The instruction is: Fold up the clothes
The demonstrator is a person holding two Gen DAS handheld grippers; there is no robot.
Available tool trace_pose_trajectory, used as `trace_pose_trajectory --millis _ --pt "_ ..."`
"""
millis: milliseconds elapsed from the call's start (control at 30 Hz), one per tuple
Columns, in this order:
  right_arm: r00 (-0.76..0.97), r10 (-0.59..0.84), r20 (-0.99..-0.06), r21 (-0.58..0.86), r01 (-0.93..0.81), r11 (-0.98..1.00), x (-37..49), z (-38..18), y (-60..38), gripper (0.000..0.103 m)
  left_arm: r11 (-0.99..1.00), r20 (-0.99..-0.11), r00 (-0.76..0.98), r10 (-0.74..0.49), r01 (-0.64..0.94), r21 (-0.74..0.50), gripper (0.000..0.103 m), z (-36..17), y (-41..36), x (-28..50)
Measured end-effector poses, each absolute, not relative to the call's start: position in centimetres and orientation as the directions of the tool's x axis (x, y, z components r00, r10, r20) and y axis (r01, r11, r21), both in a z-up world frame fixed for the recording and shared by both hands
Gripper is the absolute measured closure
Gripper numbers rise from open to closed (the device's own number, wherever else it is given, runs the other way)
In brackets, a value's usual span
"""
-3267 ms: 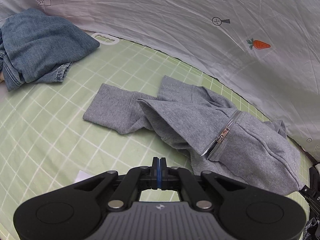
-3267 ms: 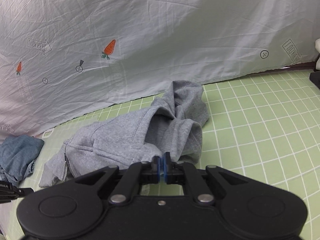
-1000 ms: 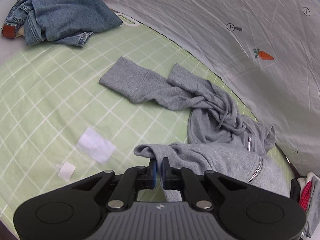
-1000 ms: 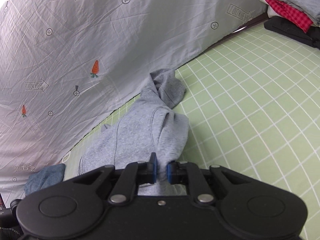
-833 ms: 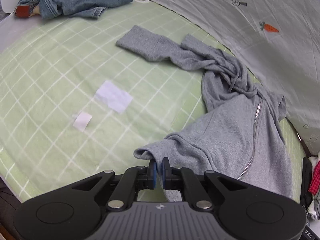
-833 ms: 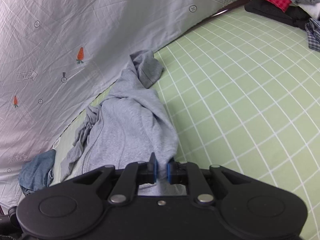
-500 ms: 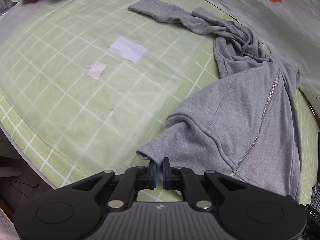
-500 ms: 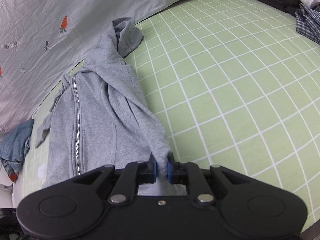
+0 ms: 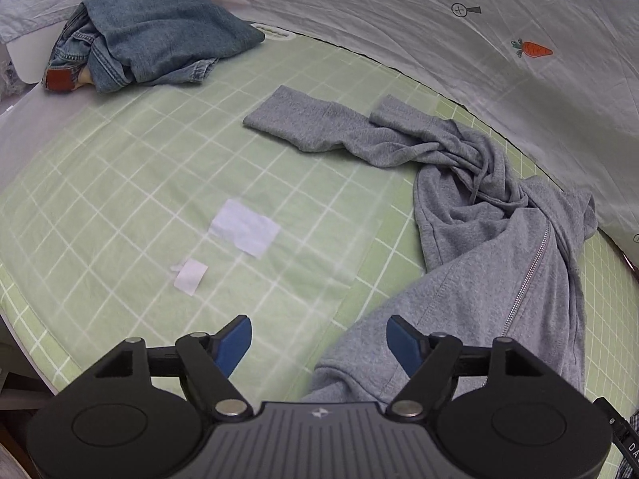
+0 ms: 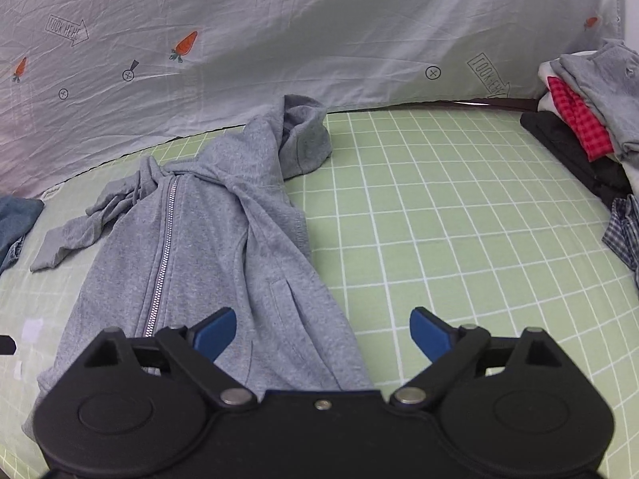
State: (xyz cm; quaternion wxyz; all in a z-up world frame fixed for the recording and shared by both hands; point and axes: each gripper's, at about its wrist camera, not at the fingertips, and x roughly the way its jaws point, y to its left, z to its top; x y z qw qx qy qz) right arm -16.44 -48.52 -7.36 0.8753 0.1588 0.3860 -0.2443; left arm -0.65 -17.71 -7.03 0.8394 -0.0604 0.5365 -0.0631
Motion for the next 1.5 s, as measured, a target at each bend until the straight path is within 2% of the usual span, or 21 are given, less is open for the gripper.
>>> trace_pose_trajectory --millis 333,667,900,1067,1233,1367,1433,1500 --pt "0.556 -0.381 -0.739 -0.013 0.553 0.833 -8.6 -8.2 -49.1 0.003 0.985 -0.896 0.411 -0.17 0.096 -0.143 0.024 -8.0 -19.8 6.7" --pt "0.55 -0.399 -0.734 -0.147 0.445 0.883 4.9 -9.7 -49.2 0.003 0.965 -0.919 0.308 -0.248 0.16 -0.207 0.024 -11.3 -26.1 15.6" --pt "0.56 -0.34 -0.756 -0.14 0.368 0.919 8.9 -10.7 -48.2 0.002 0.91 -0.875 0.252 -0.413 0.145 -0.388 0.024 -12.2 -30.6 18.8" --pt "0.562 -0.36 -0.745 -0.205 0.32 0.925 9.1 -10.8 -46.8 0.002 0.892 -0.857 0.249 -0.451 0.163 -0.422 0.024 -12.4 -33.5 19.0" --pt "0.583 -0.404 -0.705 -0.283 0.291 0.914 9.3 -10.9 -45.7 0.011 0.897 -0.867 0.233 -0.44 0.16 -0.412 0.026 -13.4 -35.2 18.6" --pt "0.599 -0.403 -0.692 -0.283 0.288 0.915 9.1 -10.7 -45.5 0.022 0.895 -0.867 0.222 -0.445 0.133 -0.425 0.042 -14.3 -34.9 18.4" --pt "0.606 -0.392 -0.692 -0.262 0.296 0.919 9.0 -10.6 -45.5 0.031 0.889 -0.861 0.222 -0.457 0.119 -0.441 0.048 -14.6 -34.6 18.3" --pt "0.608 -0.387 -0.694 -0.253 0.297 0.921 9.2 -10.7 -45.7 0.036 0.885 -0.857 0.219 -0.466 0.112 -0.452 0.053 -14.7 -34.5 18.4"
